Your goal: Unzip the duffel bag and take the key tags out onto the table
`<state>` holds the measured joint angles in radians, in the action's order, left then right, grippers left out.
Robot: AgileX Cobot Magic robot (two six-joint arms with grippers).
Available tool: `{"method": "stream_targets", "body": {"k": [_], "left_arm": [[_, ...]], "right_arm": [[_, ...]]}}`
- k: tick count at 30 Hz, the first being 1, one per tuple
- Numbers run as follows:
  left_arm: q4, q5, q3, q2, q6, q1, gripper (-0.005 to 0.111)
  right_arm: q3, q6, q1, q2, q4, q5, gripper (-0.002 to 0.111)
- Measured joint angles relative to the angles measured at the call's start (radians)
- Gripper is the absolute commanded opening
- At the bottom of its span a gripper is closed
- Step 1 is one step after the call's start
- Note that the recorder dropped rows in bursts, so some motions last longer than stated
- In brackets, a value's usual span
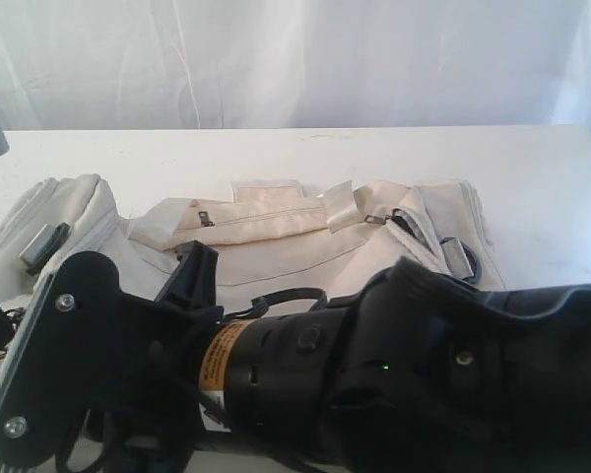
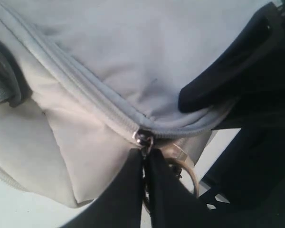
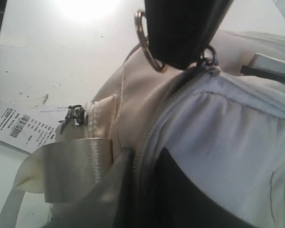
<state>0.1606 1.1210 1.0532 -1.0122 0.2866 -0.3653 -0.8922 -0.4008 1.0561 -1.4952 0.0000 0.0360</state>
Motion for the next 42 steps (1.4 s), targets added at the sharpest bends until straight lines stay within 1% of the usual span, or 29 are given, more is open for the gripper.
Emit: {"method": "stream_targets", "body": {"k": [1,10,26,34,42], "left_arm": [[-0.002,0.0,0.0,0.0,0.0,0.0,0.0],[-0.043,-0.019,0.0,-0.062,-0.013,0.0,0.0],[-0.102,0.002,0.128,-0.194,-0.039,-0.007,0.0],[-0.13,0.002,0.134,-0.234,-0.071,-0.01,0.0],[-0.107,0.007,0.134,-0.234,-0.075,-0.01,0.001]], "right_arm": [[0.0,0.0,0.0,-0.002,0.0,-0.004,0.0],[0.0,0.006,0.0,-0.007,0.0,0.025,0.0],[-0.012,0.019,-0.011,-0.007,0.0,0.032,0.0],[-0.012,0.026,-0.016,-0.007,0.0,0.042,0.0],[-0.012,0.04,-0.016,-0.009,0.0,0.053,0.0]]}}
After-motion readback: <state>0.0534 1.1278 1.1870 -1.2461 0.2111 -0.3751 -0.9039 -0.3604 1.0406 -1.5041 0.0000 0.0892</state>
